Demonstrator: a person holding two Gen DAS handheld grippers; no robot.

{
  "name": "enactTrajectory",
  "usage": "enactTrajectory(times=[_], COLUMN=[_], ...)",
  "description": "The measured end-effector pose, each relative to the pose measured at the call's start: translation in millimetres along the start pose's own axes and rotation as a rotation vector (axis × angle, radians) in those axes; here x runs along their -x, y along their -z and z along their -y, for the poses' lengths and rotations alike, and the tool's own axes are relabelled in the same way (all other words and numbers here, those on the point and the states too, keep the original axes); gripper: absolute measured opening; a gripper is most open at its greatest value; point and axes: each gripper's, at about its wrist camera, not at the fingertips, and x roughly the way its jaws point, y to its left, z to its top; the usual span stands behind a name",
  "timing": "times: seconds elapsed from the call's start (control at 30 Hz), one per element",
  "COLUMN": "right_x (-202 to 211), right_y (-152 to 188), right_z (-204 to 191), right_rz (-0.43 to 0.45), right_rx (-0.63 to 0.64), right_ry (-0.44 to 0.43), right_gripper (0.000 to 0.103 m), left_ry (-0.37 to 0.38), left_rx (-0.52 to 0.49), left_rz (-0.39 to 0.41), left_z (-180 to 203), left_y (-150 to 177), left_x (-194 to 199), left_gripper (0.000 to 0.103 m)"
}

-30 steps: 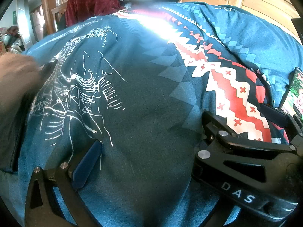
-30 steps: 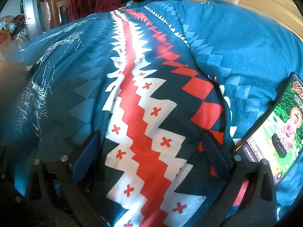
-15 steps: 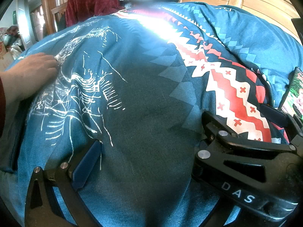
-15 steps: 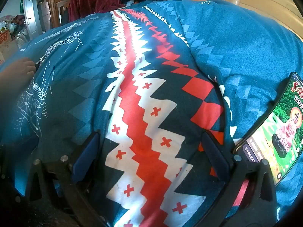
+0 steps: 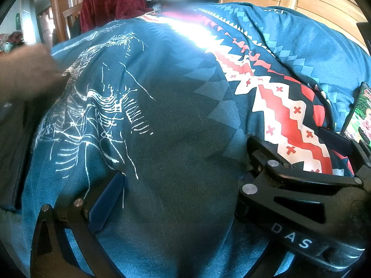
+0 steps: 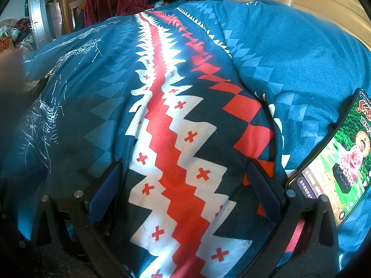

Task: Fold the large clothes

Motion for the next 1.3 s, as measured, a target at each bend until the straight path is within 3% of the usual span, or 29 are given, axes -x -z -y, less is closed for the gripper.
enactTrajectory(times=[1.27, 1.3], right_x=[0.8, 0.9], right_y=[-0.9, -1.2], right_z=[0.0, 0.3], right_rz=[0.0, 0.002], right_rx=[0.0, 0.003], right_ry=[0.0, 0.005], right_gripper=[0.103, 0.103], left_ry=[0.015, -0.016], left_rx=[0.012, -0.012], left_rz=[0.005, -0.006], left_z=[-2.3, -1.8], left_y=[1.4, 1.4], left_x=[0.3, -0.2], left_gripper=[0.103, 0.103])
